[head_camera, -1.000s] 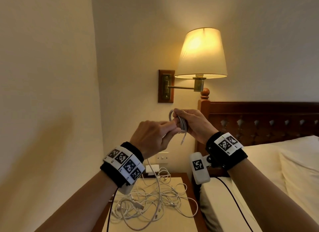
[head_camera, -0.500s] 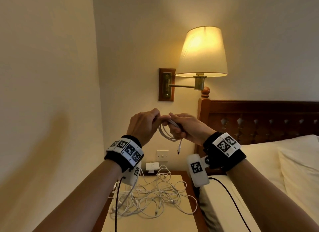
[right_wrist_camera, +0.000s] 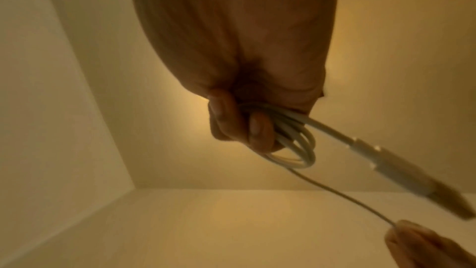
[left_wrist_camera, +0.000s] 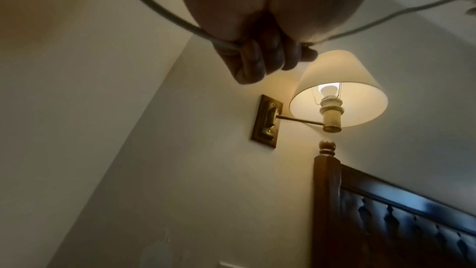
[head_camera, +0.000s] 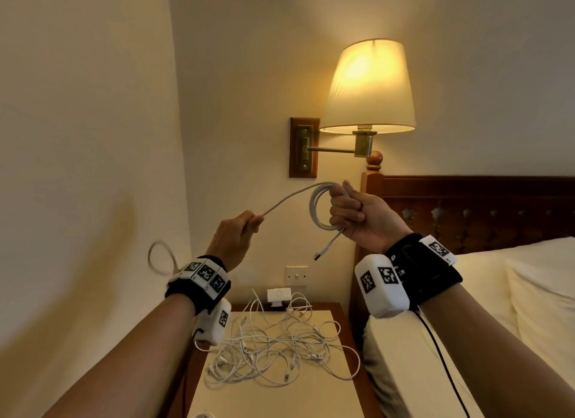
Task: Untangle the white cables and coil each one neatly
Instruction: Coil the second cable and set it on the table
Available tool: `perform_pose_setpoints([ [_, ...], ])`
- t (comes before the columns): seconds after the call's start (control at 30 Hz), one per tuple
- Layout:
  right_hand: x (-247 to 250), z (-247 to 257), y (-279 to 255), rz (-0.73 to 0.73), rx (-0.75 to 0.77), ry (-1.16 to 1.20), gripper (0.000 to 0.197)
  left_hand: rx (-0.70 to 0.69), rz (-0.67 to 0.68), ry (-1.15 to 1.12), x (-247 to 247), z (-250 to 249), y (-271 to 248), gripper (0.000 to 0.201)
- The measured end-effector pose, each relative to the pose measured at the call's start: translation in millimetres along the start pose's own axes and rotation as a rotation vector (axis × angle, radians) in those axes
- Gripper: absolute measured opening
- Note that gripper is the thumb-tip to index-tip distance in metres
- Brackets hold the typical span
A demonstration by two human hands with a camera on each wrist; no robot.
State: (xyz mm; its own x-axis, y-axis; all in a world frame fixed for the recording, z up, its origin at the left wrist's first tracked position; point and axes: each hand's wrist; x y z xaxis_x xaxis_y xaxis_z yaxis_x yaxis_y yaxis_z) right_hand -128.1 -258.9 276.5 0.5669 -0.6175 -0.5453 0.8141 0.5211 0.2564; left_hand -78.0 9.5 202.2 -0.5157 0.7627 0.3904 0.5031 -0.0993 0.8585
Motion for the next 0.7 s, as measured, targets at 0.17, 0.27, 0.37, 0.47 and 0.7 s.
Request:
perform_pose_setpoints([
  [0.17,-3.0,4.2,2.3,-0.078,0.077,-0.09,0.033,0.172,0.29,0.135,-9.5,2.1,-20.3,0.032],
  [0.27,-9.5,-5.9,7.3,-0.176,0.135,-0.291,0.034,0.033,0.654,0.227,-16.9,-38.9,-22.6,0.037],
  [0.37,-14.9,-14.6,11.4,-0.243,0.219,-0.53,0.034,-0.171,0.702,0.262,-13.6,-86.1,-10.7,0.042],
  [0.47,-16.8,-19.1,11.5,-0.241,0.258,-0.709,0.035,-0.357,0.581,0.329,-6.2,-111.2,2.8,0.041],
  [0.7,-12.6,-24.6,11.5,-0.21,0.249,-0.971,0.038,-0.676,0.123,0.301,-2.4,-110.2,20.6,0.035],
])
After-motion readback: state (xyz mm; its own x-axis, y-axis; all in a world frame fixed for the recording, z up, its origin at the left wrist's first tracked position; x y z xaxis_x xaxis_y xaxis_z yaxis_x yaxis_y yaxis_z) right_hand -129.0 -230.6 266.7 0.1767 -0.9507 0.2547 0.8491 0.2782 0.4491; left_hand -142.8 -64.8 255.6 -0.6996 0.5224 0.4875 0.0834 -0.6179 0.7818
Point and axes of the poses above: each hand's wrist, its own y-axis towards the middle knuckle, its own x-axis out of the back of the hand, z = x × y, and after that the axes turned 5 degrees about -z, right-handed
